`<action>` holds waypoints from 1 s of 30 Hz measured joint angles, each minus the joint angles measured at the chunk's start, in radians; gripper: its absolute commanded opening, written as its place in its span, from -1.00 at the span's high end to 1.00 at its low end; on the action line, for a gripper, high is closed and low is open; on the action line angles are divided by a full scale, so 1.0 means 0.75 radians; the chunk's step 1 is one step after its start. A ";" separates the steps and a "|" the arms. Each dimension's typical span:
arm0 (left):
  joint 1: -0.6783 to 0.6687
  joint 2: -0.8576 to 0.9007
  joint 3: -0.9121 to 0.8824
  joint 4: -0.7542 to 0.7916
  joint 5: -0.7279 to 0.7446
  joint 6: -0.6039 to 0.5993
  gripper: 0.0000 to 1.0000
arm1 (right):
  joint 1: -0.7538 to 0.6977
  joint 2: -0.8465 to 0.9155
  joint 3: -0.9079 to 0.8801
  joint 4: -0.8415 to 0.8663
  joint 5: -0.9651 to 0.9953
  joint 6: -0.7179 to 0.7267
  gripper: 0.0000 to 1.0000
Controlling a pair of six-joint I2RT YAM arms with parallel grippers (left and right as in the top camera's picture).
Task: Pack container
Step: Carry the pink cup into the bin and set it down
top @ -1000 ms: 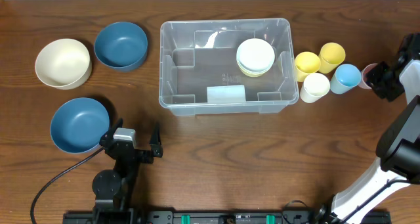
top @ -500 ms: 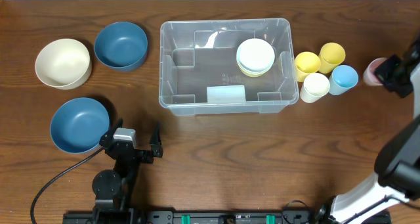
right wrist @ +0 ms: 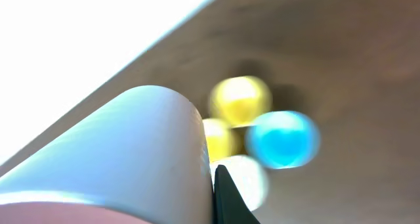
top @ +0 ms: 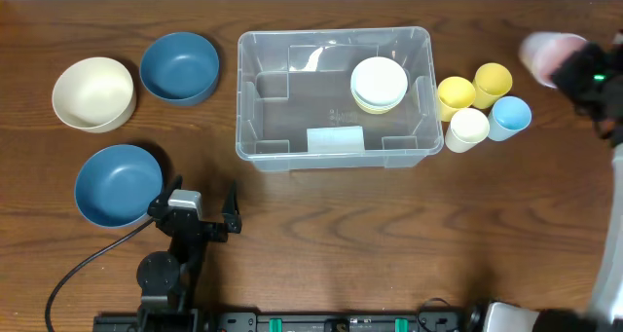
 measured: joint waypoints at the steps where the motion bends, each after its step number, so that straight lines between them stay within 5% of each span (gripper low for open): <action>1: 0.000 0.000 -0.001 0.000 0.000 0.000 -0.96 | 0.078 -0.026 0.006 0.001 -0.014 -0.006 0.97; 13: 0.000 0.000 0.000 -0.001 0.000 0.000 -0.96 | 0.761 0.136 0.013 0.074 0.237 -0.014 0.97; 30: 0.000 0.000 0.000 -0.001 0.000 0.000 -0.96 | 0.871 0.563 0.011 -0.036 0.355 0.034 0.98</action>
